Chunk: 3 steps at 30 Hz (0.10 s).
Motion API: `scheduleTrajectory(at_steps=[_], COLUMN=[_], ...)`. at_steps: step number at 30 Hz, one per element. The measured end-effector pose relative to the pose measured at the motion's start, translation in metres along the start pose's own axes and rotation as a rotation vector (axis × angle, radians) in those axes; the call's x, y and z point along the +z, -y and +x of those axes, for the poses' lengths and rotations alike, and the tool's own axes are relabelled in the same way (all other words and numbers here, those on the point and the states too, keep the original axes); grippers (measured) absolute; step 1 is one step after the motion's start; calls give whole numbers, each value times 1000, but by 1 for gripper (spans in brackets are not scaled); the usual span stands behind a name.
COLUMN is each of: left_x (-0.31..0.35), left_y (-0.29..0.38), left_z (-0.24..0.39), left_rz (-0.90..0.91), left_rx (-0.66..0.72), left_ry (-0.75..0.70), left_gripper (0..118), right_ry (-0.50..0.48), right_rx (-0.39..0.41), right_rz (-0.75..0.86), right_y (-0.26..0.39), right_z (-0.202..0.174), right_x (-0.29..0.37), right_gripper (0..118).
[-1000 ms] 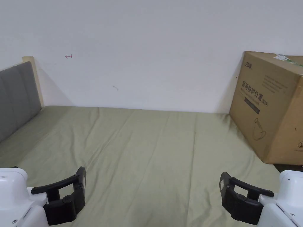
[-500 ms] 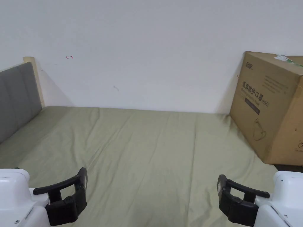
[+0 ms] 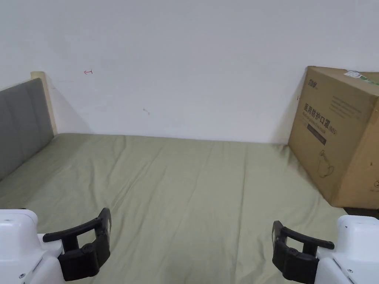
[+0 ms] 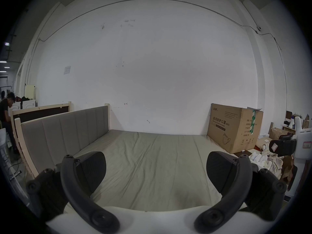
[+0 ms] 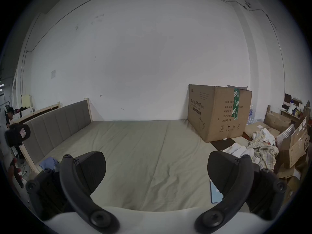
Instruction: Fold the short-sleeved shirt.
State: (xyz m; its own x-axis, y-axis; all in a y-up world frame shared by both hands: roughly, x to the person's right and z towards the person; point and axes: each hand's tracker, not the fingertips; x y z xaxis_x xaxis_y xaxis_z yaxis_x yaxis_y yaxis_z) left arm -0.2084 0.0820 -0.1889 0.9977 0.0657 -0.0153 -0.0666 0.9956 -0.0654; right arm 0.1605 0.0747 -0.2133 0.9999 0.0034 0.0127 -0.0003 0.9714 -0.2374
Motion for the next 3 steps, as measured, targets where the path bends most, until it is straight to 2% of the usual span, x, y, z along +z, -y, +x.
scheduleTrajectory(at_steps=[3], left_x=[0], left_y=[-1], left_z=[0], left_rz=[2], left_rx=[6], left_ry=[1], left_gripper=[118], right_ry=[-64], right_rx=[-53], right_rz=[-9], right_y=[0], right_z=[5], right_x=[1], right_gripper=[118])
